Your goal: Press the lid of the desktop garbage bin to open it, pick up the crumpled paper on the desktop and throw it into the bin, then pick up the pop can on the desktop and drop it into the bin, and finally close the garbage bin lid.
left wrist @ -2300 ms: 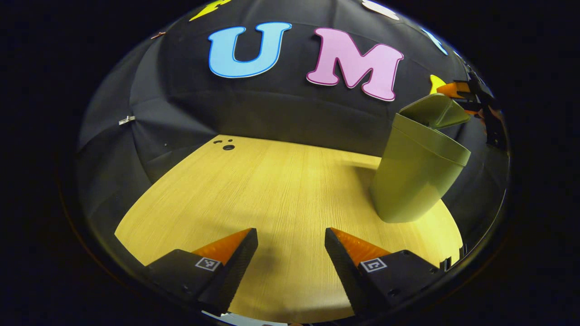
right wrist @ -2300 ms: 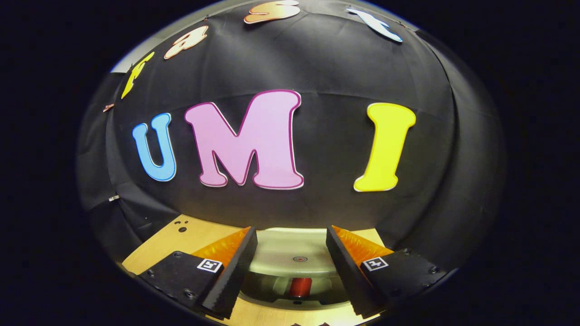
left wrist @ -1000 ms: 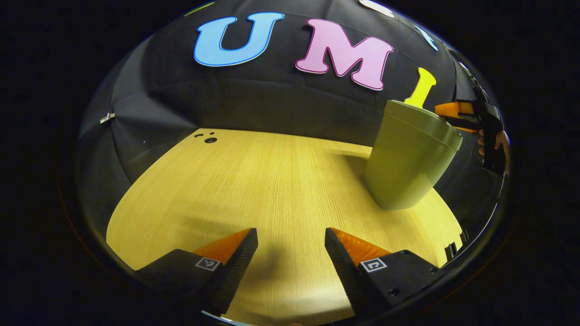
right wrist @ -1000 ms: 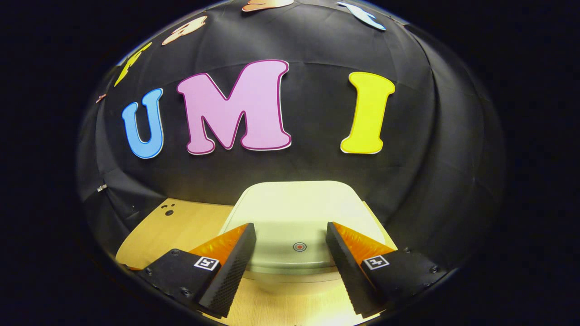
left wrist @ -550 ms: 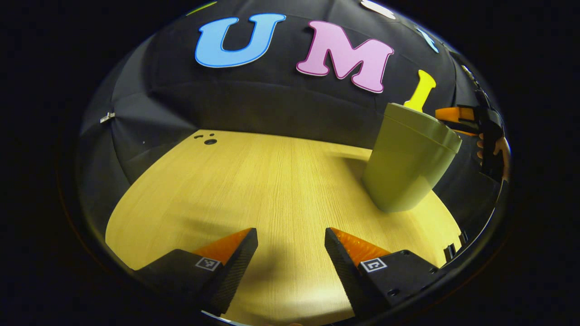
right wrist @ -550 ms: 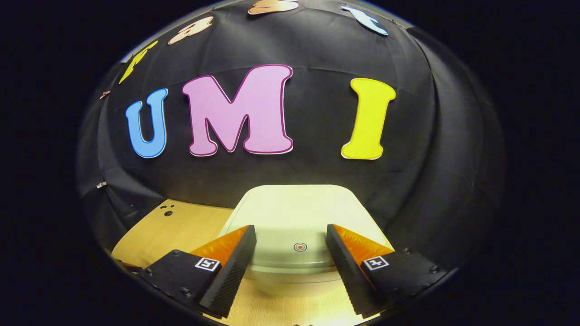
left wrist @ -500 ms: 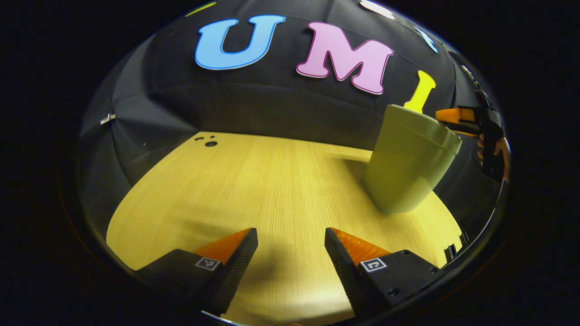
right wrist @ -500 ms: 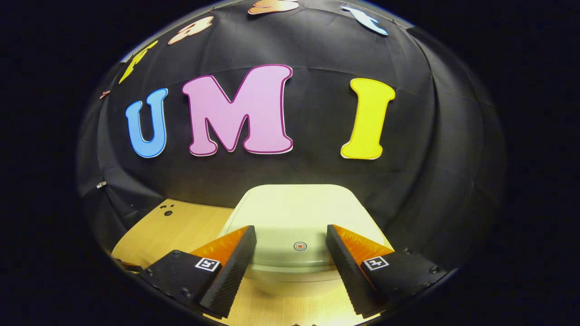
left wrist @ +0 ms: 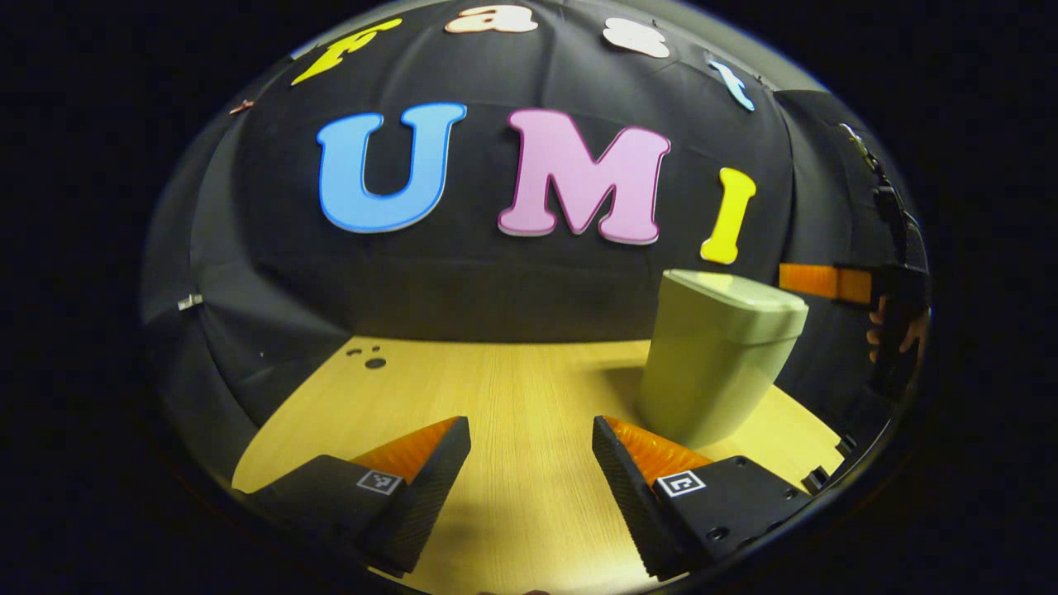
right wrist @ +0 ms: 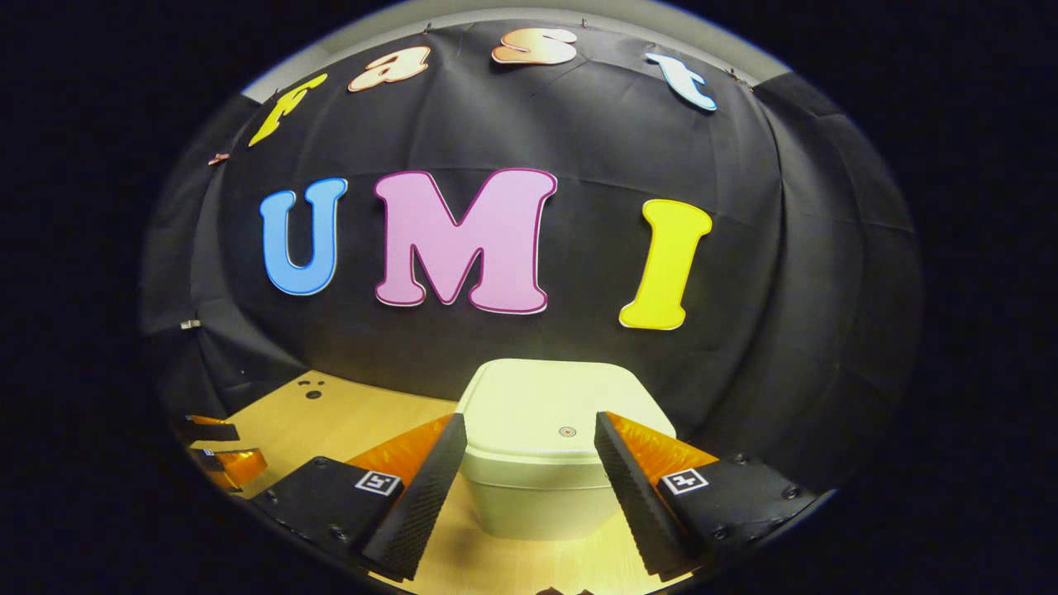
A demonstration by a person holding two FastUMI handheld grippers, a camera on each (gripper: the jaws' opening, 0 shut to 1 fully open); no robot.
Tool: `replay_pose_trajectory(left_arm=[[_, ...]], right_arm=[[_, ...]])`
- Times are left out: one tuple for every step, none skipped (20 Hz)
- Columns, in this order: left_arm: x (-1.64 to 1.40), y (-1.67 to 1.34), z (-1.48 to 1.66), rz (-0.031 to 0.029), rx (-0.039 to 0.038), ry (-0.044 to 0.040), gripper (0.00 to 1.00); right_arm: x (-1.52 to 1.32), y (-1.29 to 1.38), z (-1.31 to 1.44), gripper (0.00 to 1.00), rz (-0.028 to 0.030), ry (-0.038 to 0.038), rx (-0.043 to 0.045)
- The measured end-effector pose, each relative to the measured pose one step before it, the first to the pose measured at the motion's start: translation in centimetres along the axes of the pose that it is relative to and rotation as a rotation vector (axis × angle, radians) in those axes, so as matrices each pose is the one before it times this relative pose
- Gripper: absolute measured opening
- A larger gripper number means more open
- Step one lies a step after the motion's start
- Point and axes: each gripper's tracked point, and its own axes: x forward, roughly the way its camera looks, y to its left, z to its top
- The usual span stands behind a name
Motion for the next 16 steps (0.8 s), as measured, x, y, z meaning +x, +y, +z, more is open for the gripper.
replay_pose_trajectory(left_arm=[[-0.310, -0.276, 1.498, 0.00977, 0.00195, -0.03314, 0.96], [-0.056, -0.351, 1.202, 0.00816, 0.00514, -0.03147, 0.96], [-0.151, -0.394, 1.026, 0.00646, 0.01446, -0.02699, 0.96], [-0.198, -0.373, 0.770, 0.00753, 0.02045, -0.01920, 0.96], [-0.365, -0.375, 0.520, 0.00992, 0.01663, -0.01523, 0.96], [-0.367, -0.601, 0.388, 0.00273, 0.00564, -0.01125, 0.96], [-0.223, -0.816, 0.073, 0.00065, -0.00369, -0.00229, 0.96], [-0.287, -0.572, -0.210, 0.01149, -0.00646, 0.01528, 0.96], [-0.302, -0.371, -0.327, 0.01016, -0.01348, 0.00831, 0.95], [-0.085, -0.837, -0.185, -0.00661, -0.02217, 0.00528, 0.95], [0.125, -0.869, -0.404, -0.00809, -0.01857, 0.01324, 0.95], [-0.090, -0.368, -0.371, -0.00079, -0.01137, 0.01424, 0.95], [-0.258, -0.003, -0.041, 0.00402, -0.00633, 0.00205, 0.95], [-0.009, 0.091, -0.018, 0.00656, -0.00862, -0.00004, 0.95], [-0.240, -0.029, -0.146, 0.00344, -0.01064, 0.00313, 0.95], [-0.034, -0.013, -0.278, -0.00424, -0.00670, 0.00823, 0.95]], right_arm=[[-0.488, 0.334, -0.030, 0.98, 0.00860, 0.00029, 0.02303], [-0.263, 0.220, 0.010, 0.98, 0.00579, -0.00077, 0.02204], [-0.275, 0.046, -0.134, 0.98, 0.00271, 0.00124, 0.01524], [-0.441, -0.104, -0.221, 0.98, 0.00701, 0.00167, 0.00788], [-0.436, -0.053, -0.100, 0.98, 0.00805, -0.00155, 0.00364], [-0.411, 0.042, 0.049, 0.98, 0.01655, -0.01336, -0.00011], [-0.335, -0.009, -0.045, 0.98, 0.01029, -0.00935, -0.01167], [-0.527, -0.210, -0.692, 0.98, 0.01041, 0.01180, -0.02070], [-0.608, 0.055, -0.411, 0.98, 0.01690, 0.00359, -0.01997], [-0.392, -0.174, -0.066, 0.98, 0.00311, -0.00238, -0.01369], [-0.571, -0.163, -0.285, 0.98, -0.00073, 0.00038, -0.00823], [-0.501, -0.018, -0.587, 0.98, -0.00021, 0.00655, -0.00155], [-0.274, 0.114, -0.404, 0.98, 0.00269, 0.00645, 0.00238], [-0.109, 0.271, -0.443, 0.98, 0.00102, 0.00989, 0.00569], [-0.095, 0.184, -0.372, 0.98, 0.00034, 0.00978, 0.00590], [-0.209, 0.299, -0.279, 0.98, -0.00157, 0.00597, 0.01067]])
